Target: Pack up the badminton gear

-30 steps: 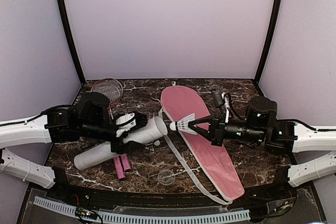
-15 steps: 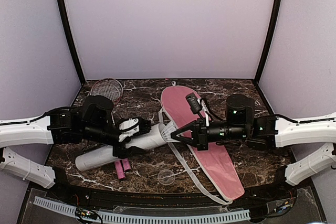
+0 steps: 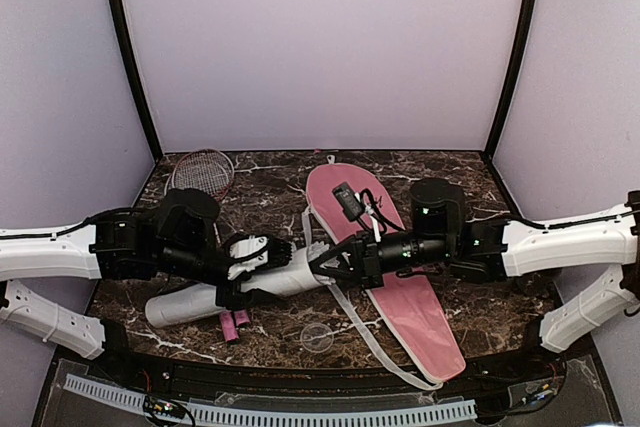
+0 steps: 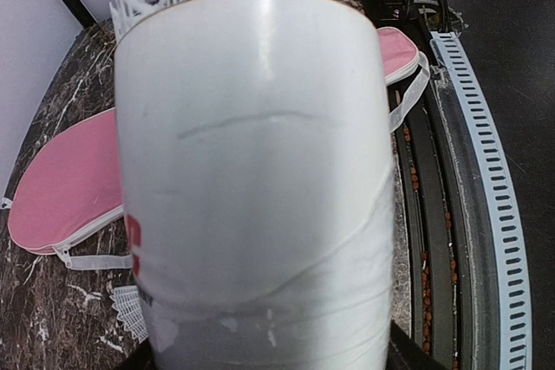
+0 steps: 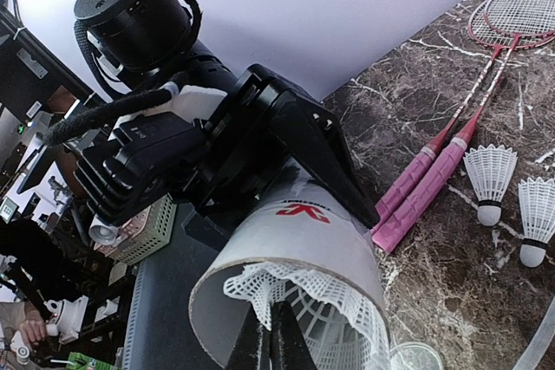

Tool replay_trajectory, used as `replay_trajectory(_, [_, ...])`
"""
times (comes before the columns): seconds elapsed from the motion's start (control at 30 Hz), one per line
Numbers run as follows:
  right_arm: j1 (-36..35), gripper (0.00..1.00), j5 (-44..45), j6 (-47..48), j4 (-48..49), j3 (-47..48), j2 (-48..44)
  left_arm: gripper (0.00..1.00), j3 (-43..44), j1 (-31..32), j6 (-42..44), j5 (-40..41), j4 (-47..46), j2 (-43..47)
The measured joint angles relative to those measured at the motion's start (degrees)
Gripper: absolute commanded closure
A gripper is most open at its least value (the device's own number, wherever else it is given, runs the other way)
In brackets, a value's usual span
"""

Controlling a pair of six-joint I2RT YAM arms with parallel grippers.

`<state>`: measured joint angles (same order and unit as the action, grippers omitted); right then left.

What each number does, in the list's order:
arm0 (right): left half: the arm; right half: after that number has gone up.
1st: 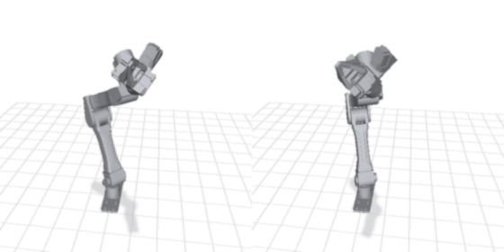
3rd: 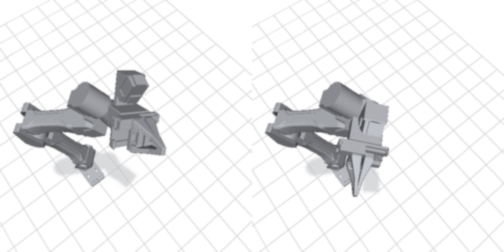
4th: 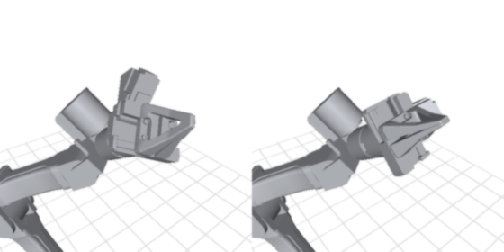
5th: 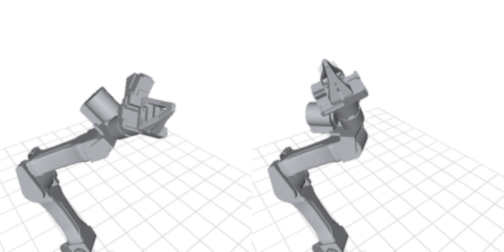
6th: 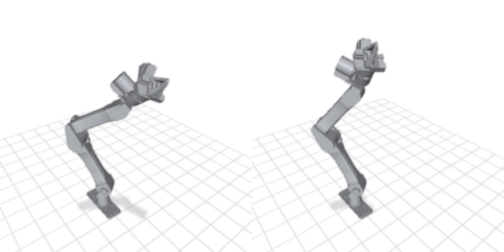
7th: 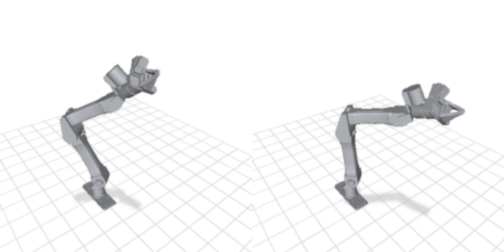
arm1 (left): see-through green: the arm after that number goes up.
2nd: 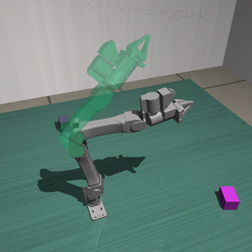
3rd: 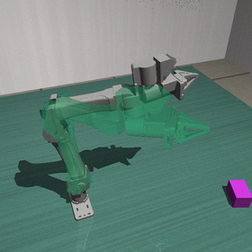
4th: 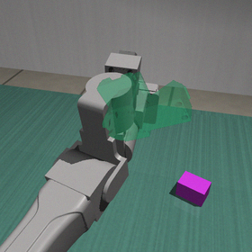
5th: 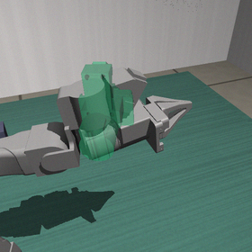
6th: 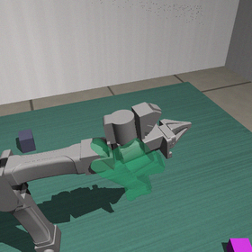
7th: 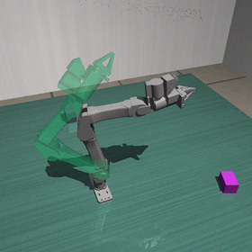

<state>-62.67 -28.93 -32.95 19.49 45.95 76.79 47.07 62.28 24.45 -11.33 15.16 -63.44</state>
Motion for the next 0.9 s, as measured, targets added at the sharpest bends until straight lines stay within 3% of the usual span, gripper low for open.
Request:
replay_trajectory(0.5, [0.0, 1.0, -2.84, -0.79, 1.9, 3.32, 6.58, 0.38, -0.09, 0.74, 0.0, 0.2, 0.0, -0.5])
replay_trajectory(0.73, [-0.07, 0.67, -0.61, -0.11, 0.2, 3.32, 5.4, 0.4, -0.13, 1.01, -0.02, 2.27, -0.07, -0.52])
replay_trajectory(0.9, [0.37, 0.47, 4.94, 1.07, -3.19, 1.66, -0.98, 0.4, -0.15, 0.98, -0.07, 6.62, -0.83, -0.61])
